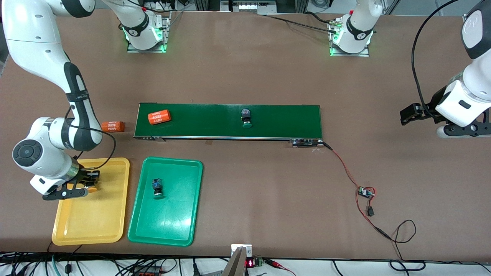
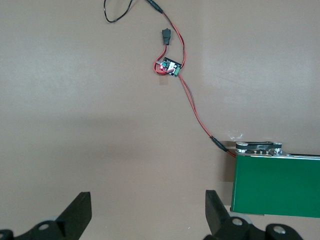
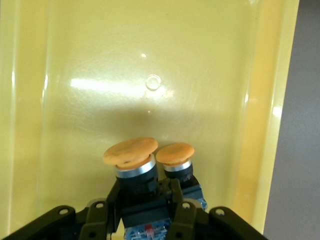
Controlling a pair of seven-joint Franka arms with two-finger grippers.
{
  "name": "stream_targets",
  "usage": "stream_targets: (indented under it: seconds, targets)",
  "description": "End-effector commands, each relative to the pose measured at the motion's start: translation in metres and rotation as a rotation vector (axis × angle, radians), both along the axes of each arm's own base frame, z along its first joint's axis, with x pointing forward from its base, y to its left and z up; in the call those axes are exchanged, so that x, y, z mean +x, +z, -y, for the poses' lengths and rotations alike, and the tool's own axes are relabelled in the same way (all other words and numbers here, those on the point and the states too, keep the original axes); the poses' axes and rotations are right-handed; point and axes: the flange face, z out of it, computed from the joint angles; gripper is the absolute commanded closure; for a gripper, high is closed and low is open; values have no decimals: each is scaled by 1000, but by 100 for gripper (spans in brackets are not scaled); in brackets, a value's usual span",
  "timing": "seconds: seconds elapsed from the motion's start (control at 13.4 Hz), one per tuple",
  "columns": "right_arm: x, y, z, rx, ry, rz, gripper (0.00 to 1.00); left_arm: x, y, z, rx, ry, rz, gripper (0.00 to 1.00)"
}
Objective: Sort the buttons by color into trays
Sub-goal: 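Carry the yellow button over the yellow tray with the right gripper, then lower the yellow button into the yellow tray and open the right gripper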
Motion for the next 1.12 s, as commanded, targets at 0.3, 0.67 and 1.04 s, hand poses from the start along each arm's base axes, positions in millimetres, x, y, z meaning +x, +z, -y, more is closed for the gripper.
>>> stream_targets:
  seconds: [0.3,0.67,1.04]
  targets:
    - [5,-15,-33,25,-25,4,93,3,5,-5,21,2,10,0]
    - [4,-22,-37,24,-3,-3,32,3,5,-6,18,4,11,0]
    - [1,-2,-62,49,-13,-7,28,4,4,-3,18,-13,11,0]
